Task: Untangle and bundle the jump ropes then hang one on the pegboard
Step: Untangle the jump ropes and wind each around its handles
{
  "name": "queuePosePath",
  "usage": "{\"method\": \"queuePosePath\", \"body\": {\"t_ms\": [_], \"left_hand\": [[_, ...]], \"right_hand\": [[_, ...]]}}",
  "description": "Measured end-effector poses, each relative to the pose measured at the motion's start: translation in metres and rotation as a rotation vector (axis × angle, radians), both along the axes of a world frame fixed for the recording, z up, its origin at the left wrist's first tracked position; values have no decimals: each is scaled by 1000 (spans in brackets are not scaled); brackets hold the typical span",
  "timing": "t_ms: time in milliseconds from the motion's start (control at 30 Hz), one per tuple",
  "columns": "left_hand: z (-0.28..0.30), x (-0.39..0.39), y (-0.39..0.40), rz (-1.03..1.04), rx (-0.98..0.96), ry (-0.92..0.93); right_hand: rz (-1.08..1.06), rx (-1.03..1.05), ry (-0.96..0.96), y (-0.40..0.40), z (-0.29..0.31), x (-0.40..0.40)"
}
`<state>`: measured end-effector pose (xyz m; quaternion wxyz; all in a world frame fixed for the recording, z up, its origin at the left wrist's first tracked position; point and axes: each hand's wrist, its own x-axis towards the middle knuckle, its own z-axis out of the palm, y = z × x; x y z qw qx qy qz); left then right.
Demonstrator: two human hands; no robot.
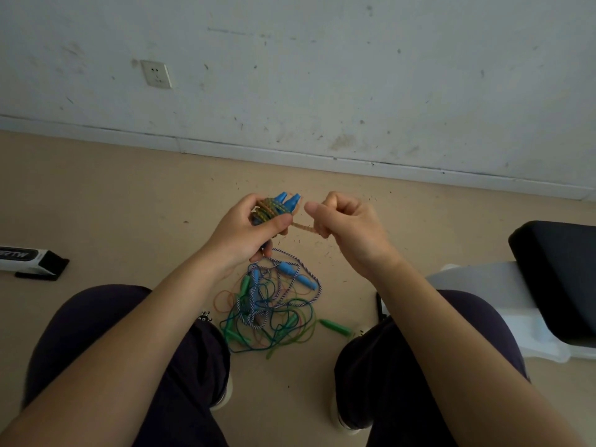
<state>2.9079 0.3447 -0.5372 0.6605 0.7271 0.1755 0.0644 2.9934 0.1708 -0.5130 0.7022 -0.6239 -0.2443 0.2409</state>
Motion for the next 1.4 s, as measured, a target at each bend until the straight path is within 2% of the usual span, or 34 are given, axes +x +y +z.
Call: {"method": "queuePosePath", "body": {"t_ms": [267,400,633,833,1033,1400], "left_hand": [[1,-2,2,16,3,-22],[3,-3,2,5,-13,-17],[8,-4,0,-50,-56,-19],[10,-4,2,-52,-196,-77],[9,-5,2,-59,-169,-62],[11,-4,3,-159,-247,-62]], "right_hand": [[102,-146,-97,-4,1,0],[76,-187,-135,-4,4,1],[-7,-162,-98,0,3,0],[-59,-164,-99,0,4,-1],[-179,-148,-75,1,3,1],[-151,17,49,-1,3,0]]}}
